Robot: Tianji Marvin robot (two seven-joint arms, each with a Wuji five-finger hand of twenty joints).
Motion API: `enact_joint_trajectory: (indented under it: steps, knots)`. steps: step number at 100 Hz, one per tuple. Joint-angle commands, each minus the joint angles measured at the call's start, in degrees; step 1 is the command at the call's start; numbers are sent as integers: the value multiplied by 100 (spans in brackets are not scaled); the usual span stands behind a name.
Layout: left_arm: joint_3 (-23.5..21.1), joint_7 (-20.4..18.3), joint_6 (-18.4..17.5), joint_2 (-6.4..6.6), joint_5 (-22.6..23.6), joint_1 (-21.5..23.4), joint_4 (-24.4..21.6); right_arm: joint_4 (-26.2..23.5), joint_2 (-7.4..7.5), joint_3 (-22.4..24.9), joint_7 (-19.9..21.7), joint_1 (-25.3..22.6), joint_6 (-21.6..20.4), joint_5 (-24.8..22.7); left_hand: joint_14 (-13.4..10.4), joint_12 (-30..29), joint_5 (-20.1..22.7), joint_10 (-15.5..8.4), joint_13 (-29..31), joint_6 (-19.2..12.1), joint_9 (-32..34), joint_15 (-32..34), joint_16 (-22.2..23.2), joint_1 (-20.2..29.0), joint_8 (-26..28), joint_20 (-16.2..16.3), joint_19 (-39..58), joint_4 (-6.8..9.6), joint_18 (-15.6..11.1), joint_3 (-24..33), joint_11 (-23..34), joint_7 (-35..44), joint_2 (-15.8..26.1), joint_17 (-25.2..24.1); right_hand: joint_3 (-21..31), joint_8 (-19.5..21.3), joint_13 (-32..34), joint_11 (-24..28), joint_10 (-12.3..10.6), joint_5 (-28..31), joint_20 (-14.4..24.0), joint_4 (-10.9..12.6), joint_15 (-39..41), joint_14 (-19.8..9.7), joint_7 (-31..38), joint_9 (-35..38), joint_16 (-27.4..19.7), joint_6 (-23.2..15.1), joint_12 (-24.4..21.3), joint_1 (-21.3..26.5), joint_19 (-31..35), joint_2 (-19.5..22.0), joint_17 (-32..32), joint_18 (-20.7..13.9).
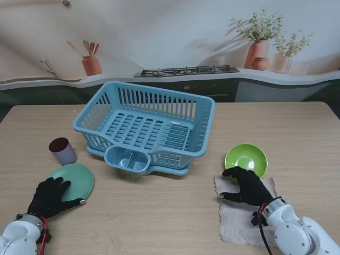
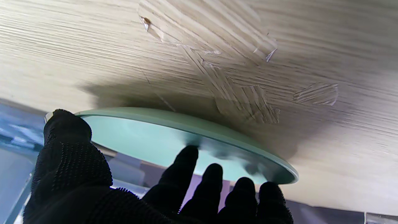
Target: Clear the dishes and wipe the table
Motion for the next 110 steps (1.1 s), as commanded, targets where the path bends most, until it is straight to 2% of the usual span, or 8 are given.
enact_joint_trajectory:
  steps: [1,18,27,31,56,66,86,110]
  knots:
    - [36,-181,102,17,48,6,69,-2,-1,-7,70,-10,-21,-29,-87,-160,-58,-118,-196,140,-143,-67,-141,246,59,-83,-160,36,-140,42,-102,89,-68,12,64,-30,-106,52,-3,104,-16,183,126,-86,60,-1,48,-26,37,-31,52,-162,-32,-79]
    - [35,-440,289,51,179,76,-42,-4,-1,-5,72,-10,-25,-25,-8,-210,-194,-99,-204,149,-161,-37,-117,884,123,71,-15,78,-113,93,-185,90,-197,-24,64,-24,-106,50,-3,104,-15,182,126,-86,60,0,48,-27,37,-50,42,-151,-47,-89]
    - [29,-576,351,67,228,120,-108,-6,-1,-5,77,-11,-26,-19,43,-216,-229,-77,-208,168,-172,-18,-90,1088,133,138,37,102,-68,124,-195,80,-273,-31,70,-22,-106,50,-4,101,-14,184,126,-86,58,0,48,-26,37,-56,35,-141,-55,-95]
    - [32,-637,390,74,243,133,-130,-6,-1,-5,76,-11,-30,-18,49,-241,-264,-74,-222,163,-180,-9,-51,1154,150,272,116,127,-60,84,-234,71,-272,-78,69,-21,-106,50,-4,105,-15,184,126,-86,58,0,48,-27,38,-60,31,-145,-56,-97]
    - [107,-849,588,102,282,113,-150,7,-1,10,53,-2,-75,-41,152,-261,-313,3,-221,221,-192,10,-3,1586,142,442,204,261,46,305,-265,39,-431,-62,86,-15,-106,49,-4,103,-9,185,126,-86,52,0,48,-31,39,-65,21,-139,-61,-100]
    - [110,-893,592,107,259,99,-151,6,-3,13,44,0,-82,-44,159,-270,-302,18,-228,240,-197,2,8,1503,135,498,218,265,56,310,-279,35,-491,-76,91,-13,-106,49,-4,103,-6,183,126,-86,51,0,48,-32,40,-69,13,-137,-64,-104]
    - [74,-844,431,104,197,63,-97,7,-3,19,45,4,-105,-38,157,-280,-258,39,-231,293,-200,-43,-42,875,106,520,164,133,44,51,-293,25,-459,-121,100,-9,-106,48,-4,104,0,183,126,-86,48,0,48,-32,40,-82,2,-129,-65,-101]
    - [61,-1005,408,126,199,65,-116,9,-3,33,34,14,-142,-48,154,-322,-263,46,-224,348,-219,-102,-182,572,36,437,39,28,63,11,-363,-11,-718,-87,106,-6,-106,48,-4,105,12,182,126,-86,41,0,48,-35,41,-97,-11,-117,-74,-92]
